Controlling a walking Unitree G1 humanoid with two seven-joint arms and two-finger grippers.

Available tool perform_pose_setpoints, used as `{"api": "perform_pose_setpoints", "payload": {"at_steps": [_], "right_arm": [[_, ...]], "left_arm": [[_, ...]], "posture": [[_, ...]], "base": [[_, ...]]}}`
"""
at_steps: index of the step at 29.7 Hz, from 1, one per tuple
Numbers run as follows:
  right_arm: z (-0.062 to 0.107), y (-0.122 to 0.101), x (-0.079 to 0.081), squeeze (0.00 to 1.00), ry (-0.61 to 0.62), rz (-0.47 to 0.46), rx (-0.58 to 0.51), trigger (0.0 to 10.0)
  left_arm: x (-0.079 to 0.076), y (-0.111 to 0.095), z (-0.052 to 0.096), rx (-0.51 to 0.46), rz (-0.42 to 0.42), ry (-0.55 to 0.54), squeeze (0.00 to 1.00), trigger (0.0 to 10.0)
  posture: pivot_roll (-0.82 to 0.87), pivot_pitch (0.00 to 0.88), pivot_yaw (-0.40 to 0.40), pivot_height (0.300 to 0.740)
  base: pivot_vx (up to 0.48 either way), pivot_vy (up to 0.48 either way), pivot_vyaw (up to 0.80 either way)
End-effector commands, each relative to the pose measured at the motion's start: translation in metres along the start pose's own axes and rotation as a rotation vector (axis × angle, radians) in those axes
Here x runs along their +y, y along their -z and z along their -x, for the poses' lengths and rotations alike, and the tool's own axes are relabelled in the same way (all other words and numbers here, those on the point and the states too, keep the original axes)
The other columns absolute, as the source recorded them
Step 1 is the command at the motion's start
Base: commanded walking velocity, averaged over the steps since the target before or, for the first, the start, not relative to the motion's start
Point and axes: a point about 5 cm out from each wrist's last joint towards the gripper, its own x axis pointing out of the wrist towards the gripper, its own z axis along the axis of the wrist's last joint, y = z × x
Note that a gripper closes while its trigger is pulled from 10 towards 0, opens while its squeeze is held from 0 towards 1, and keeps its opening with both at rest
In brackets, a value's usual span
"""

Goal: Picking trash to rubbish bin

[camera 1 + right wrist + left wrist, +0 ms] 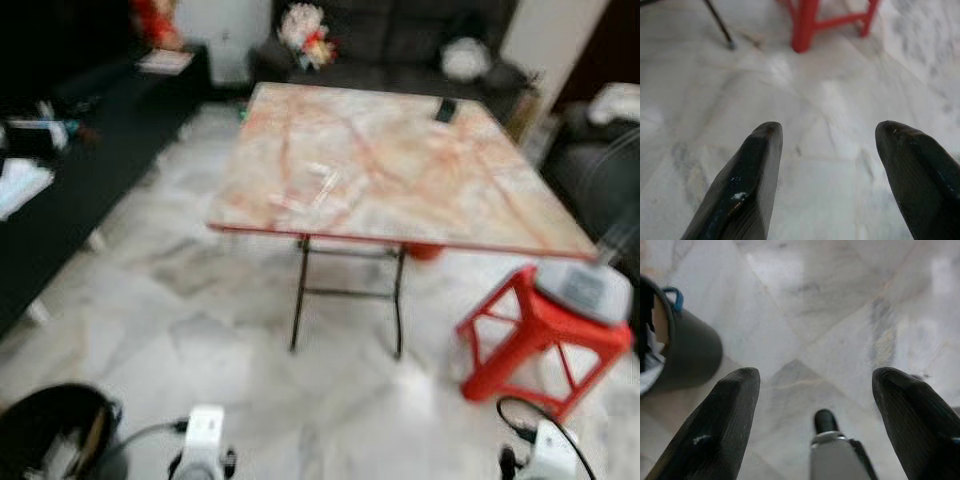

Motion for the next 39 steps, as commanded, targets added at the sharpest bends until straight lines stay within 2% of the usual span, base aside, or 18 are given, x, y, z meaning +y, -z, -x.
{"api": "perform_pose_setpoints", "payload": {"at_steps": [1, 5, 7, 8, 11, 14, 19, 20, 22, 24, 25, 27, 29, 31, 39], "right_arm": [[-0.001, -0.004, -0.001, 0.0, 0.003, -0.016, -0.019, 10.0], [-0.001, -0.008, 0.003, 0.0, -0.012, -0.018, -0.039, 10.0], [-0.003, -0.018, 0.005, 0.0, -0.016, -0.008, -0.083, 10.0], [-0.005, -0.035, 0.009, 0.0, -0.035, 0.018, -0.153, 10.0], [-0.006, -0.061, 0.021, 0.0, -0.095, 0.102, -0.267, 10.0], [0.001, -0.119, 0.048, 0.0, -0.209, 0.129, -0.517, 10.0], [0.012, -0.155, 0.072, 0.0, -0.278, 0.12, -0.682, 10.0], [0.022, -0.176, 0.088, 0.0, -0.307, 0.11, -0.778, 10.0], [0.026, -0.183, 0.093, 0.0, -0.314, 0.107, -0.81, 10.0], [0.052, -0.218, 0.126, 0.0, -0.393, 0.075, -0.983, 10.0], [0.052, -0.218, 0.126, 0.0, -0.393, 0.075, -0.983, 10.0], [0.067, -0.233, 0.144, 0.0, -0.454, 0.045, -1.055, 10.0], [0.073, -0.237, 0.151, 0.0, -0.479, 0.048, -1.08, 10.0], [0.085, -0.243, 0.165, 0.0, -0.535, 0.034, -1.111, 10.0], [0.097, -0.241, 0.18, 0.0, -0.602, 0.041, -1.139, 10.0]], "left_arm": [[-0.008, -0.006, -0.001, -0.014, -0.004, 0.019, 0.0, 10.0], [-0.01, -0.012, -0.002, -0.032, 0.002, 0.021, 0.0, 10.0], [-0.013, -0.024, -0.003, -0.082, 0.003, 0.026, 0.0, 10.0], [-0.015, -0.042, -0.004, -0.157, -0.003, 0.029, 0.0, 10.0], [-0.02, -0.07, -0.004, -0.279, -0.033, 0.035, 0.0, 10.0], [-0.029, -0.136, 0.005, -0.556, -0.059, 0.053, 0.0, 10.0], [-0.034, -0.181, 0.018, -0.733, -0.043, 0.051, 0.0, 10.0], [-0.036, -0.203, 0.026, -0.823, -0.042, 0.049, 0.0, 10.0], [-0.037, -0.211, 0.03, -0.854, -0.041, 0.049, 0.0, 10.0], [-0.044, -0.248, 0.051, -1.024, -0.055, 0.059, 0.0, 10.0], [-0.044, -0.248, 0.051, -1.024, -0.055, 0.059, 0.0, 10.0], [-0.046, -0.264, 0.061, -1.107, -0.061, 0.055, 0.0, 10.0], [-0.045, -0.269, 0.064, -1.124, -0.061, 0.05, 0.0, 10.0], [-0.043, -0.278, 0.071, -1.164, -0.037, 0.039, 0.0, 10.0], [-0.041, -0.283, 0.076, -1.197, -0.035, 0.032, 0.0, 10.0]], "posture": [[-0.12, 0.0, -0.074, 0.74], [-0.12, 0.0, -0.074, 0.74], [-0.12, 0.0, -0.077, 0.74], [-0.12, 0.001, -0.078, 0.74], [-0.12, 0.002, -0.08, 0.74], [-0.13, 0.008, -0.08, 0.74], [-0.13, 0.008, -0.079, 0.74], [-0.13, 0.009, -0.077, 0.74], [-0.13, 0.009, -0.077, 0.74], [-0.13, 0.01, -0.071, 0.74], [-0.13, 0.01, -0.071, 0.74], [-0.13, 0.01, -0.071, 0.74], [-0.13, 0.01, -0.071, 0.74], [-0.12, 0.005, -0.073, 0.74], [-0.11, 0.0, -0.079, 0.74]], "base": [[0.0, 0.0, 0.0], [0.0, 0.0, 0.0], [0.0, 0.0, 0.0], [0.0, 0.0, 0.0], [0.0, 0.0, 0.0], [0.0, 0.0, 0.0], [0.0, 0.0, 0.0], [0.0, 0.0, 0.0], [0.0, 0.0, 0.0], [0.139, 0.0, 0.0], [0.277, 0.0, 0.0], [0.311, 0.0, 0.0], [0.364, 0.0, 0.0], [0.407, 0.0, -0.52], [0.423, 0.0, -0.2]]}}
